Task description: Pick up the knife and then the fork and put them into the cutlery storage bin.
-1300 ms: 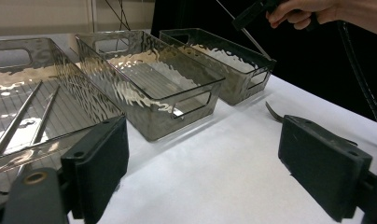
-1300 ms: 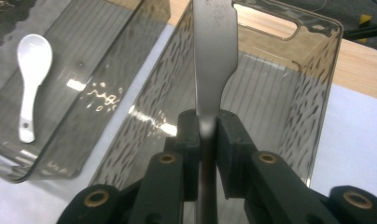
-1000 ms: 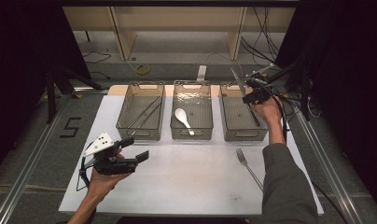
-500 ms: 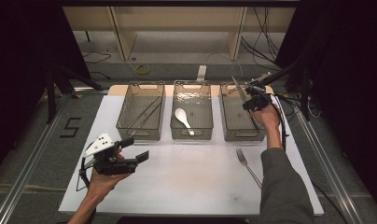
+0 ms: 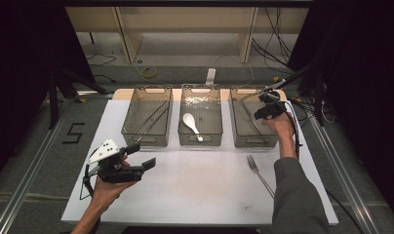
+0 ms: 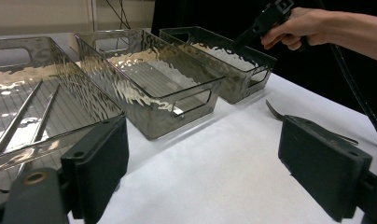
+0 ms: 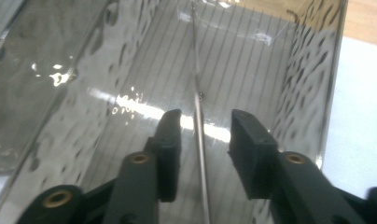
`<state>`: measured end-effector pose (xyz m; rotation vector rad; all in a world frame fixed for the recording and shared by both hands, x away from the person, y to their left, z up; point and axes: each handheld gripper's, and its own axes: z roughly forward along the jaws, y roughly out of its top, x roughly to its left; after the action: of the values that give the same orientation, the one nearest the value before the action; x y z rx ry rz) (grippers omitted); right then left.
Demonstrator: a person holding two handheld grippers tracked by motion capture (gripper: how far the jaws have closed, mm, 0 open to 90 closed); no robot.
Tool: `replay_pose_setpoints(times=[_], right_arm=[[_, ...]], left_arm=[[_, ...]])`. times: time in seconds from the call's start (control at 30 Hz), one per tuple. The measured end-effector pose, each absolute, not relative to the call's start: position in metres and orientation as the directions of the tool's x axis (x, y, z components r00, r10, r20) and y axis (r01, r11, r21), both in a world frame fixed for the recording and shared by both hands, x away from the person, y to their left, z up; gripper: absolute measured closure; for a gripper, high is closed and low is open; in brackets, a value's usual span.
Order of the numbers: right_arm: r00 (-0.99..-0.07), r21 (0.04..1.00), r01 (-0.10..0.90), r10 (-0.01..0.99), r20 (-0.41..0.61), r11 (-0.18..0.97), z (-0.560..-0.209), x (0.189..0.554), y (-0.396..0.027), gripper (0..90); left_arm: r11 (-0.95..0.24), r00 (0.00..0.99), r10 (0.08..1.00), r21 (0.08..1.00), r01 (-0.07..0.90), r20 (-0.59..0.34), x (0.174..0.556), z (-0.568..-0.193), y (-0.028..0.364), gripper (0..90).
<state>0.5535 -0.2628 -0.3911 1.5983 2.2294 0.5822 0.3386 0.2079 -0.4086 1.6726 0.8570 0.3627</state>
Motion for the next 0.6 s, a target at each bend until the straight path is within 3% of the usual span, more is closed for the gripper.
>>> replay_pose_setpoints(times=[0.4,0.6], right_arm=[[-0.377,0.559,0.773,0.926,0.027,0.299,-0.357,0.531,-0.261,40.0],[-0.482,0.540,0.733,0.876,-0.016,0.413,-0.347,0.504,-0.248,34.1]], left_arm=[[-0.070,0.684,0.702,0.936,0.345,-0.199,0.339,-0.409,0.208,15.4],[-0.074,0.685,0.701,0.936,0.344,-0.196,0.338,-0.408,0.207,15.5]])
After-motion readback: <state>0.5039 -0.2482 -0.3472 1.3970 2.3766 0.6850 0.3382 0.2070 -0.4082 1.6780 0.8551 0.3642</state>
